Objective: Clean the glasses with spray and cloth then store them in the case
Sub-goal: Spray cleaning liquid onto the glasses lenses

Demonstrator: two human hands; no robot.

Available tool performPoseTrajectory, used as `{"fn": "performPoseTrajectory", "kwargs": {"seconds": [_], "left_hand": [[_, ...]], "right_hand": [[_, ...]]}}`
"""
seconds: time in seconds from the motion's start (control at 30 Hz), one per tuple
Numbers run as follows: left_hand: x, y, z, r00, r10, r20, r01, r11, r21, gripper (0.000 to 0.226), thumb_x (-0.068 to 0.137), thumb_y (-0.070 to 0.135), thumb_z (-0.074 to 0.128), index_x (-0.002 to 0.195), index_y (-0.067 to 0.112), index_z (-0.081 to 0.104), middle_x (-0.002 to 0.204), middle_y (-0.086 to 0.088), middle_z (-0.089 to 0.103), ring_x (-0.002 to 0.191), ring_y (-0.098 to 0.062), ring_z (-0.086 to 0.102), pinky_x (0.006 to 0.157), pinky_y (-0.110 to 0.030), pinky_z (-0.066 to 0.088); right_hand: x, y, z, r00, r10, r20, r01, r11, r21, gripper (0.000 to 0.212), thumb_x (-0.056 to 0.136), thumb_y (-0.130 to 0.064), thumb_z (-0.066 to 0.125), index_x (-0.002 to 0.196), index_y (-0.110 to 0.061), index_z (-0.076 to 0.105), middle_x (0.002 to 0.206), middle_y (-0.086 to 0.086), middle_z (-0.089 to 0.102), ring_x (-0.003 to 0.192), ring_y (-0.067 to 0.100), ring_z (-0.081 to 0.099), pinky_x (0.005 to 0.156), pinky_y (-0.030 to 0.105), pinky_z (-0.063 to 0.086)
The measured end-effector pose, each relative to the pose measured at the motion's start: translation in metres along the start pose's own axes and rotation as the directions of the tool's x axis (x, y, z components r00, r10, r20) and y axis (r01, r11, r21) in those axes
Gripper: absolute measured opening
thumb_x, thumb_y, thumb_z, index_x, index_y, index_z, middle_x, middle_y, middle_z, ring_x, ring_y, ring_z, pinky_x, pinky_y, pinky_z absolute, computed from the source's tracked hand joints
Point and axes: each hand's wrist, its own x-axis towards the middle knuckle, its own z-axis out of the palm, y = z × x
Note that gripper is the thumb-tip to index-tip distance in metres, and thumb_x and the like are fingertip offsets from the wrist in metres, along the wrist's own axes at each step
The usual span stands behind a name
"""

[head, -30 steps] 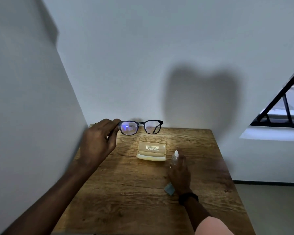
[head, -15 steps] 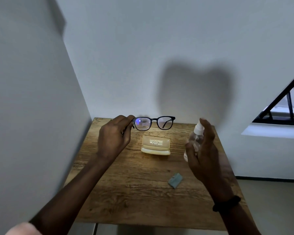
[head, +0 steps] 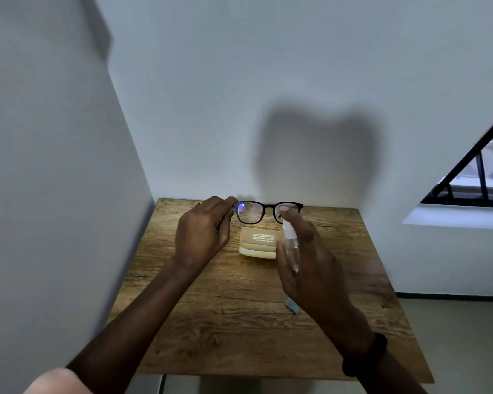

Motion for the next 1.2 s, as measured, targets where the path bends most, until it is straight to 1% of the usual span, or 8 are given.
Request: {"fn": "performPoseTrajectory", "kwargs": {"seconds": [0.13,0.33,0.47,0.63,0.73,0.87,1.03,1.2], "left_hand": [[-0.001,-0.001,0.000,1.000,0.003,0.002,-0.003,1.000,-0.001,0.021,0.094,0.011,0.067,0.112,0.017,0.075,0.084,0.003,0.070,0.063,-0.017,0.061,0.055,-0.029,0.048],[-0.001,-0.004,-0.003,1.000,-0.003,-0.010,0.003,1.000,0.016,0.020,0.093,0.009,0.068,0.110,0.016,0.075,0.082,0.003,0.069,0.064,-0.017,0.061,0.055,-0.029,0.047],[-0.003,-0.006,-0.002,1.000,0.000,-0.010,0.000,1.000,0.024,0.019,0.095,0.011,0.067,0.111,0.016,0.075,0.082,0.003,0.070,0.064,-0.018,0.062,0.054,-0.031,0.049],[-0.005,-0.006,-0.002,1.000,-0.004,-0.015,0.004,1.000,0.014,0.022,0.093,0.009,0.069,0.113,0.015,0.075,0.087,0.001,0.073,0.067,-0.020,0.066,0.054,-0.033,0.052],[-0.007,-0.008,-0.002,1.000,-0.006,-0.011,0.006,1.000,0.007,0.023,0.094,0.011,0.066,0.114,0.015,0.075,0.090,0.001,0.074,0.070,-0.020,0.067,0.056,-0.036,0.053],[-0.007,-0.011,-0.004,0.999,-0.018,-0.028,0.018,1.000,0.001,0.022,0.093,0.009,0.066,0.112,0.014,0.075,0.087,0.001,0.073,0.068,-0.019,0.065,0.056,-0.034,0.053],[-0.007,-0.015,-0.007,0.998,-0.040,-0.048,0.041,0.999,0.002,0.021,0.093,0.010,0.065,0.111,0.015,0.075,0.081,0.001,0.070,0.064,-0.020,0.062,0.053,-0.033,0.049],[-0.007,-0.015,-0.006,0.999,-0.029,-0.045,0.029,1.000,0.003,0.023,0.091,0.005,0.069,0.111,0.015,0.075,0.080,0.001,0.069,0.063,-0.020,0.062,0.053,-0.029,0.047]], "right_hand": [[0.000,-0.008,0.008,0.997,0.011,0.076,-0.008,1.000,-0.030,0.060,0.094,-0.021,0.059,0.144,-0.031,0.028,0.110,0.007,0.061,0.055,0.016,0.057,0.039,0.035,0.051],[-0.002,-0.010,0.010,0.996,0.013,0.092,-0.003,0.994,-0.105,0.061,0.095,-0.026,0.055,0.149,-0.030,0.026,0.100,0.003,0.060,0.053,0.011,0.049,0.036,0.031,0.047],[-0.001,-0.010,0.010,0.995,-0.012,0.098,0.021,0.996,-0.085,0.061,0.096,-0.027,0.055,0.149,-0.030,0.025,0.098,0.002,0.060,0.052,0.010,0.047,0.036,0.030,0.047],[0.000,-0.014,0.010,0.995,-0.023,0.098,0.029,0.998,-0.052,0.061,0.092,-0.022,0.061,0.144,-0.029,0.030,0.100,0.005,0.062,0.054,0.014,0.052,0.039,0.034,0.049],[-0.001,-0.016,0.010,0.995,-0.041,0.088,0.046,0.998,-0.053,0.063,0.091,-0.021,0.063,0.143,-0.030,0.030,0.101,0.006,0.062,0.053,0.015,0.053,0.039,0.034,0.049],[-0.004,-0.012,0.002,0.999,-0.005,0.037,0.007,0.999,-0.040,0.064,0.096,-0.025,0.057,0.149,-0.033,0.023,0.105,0.007,0.063,0.056,0.015,0.057,0.038,0.032,0.050],[-0.007,0.006,-0.016,0.996,0.078,-0.038,-0.080,0.995,-0.055,0.071,0.088,-0.010,0.071,0.145,-0.021,0.032,0.104,0.014,0.067,0.057,0.015,0.059,0.042,0.028,0.053],[-0.014,0.014,-0.024,0.996,0.084,-0.036,-0.086,0.994,-0.065,0.069,0.086,-0.011,0.072,0.143,-0.021,0.034,0.109,0.017,0.068,0.061,0.018,0.064,0.046,0.031,0.057]]}}
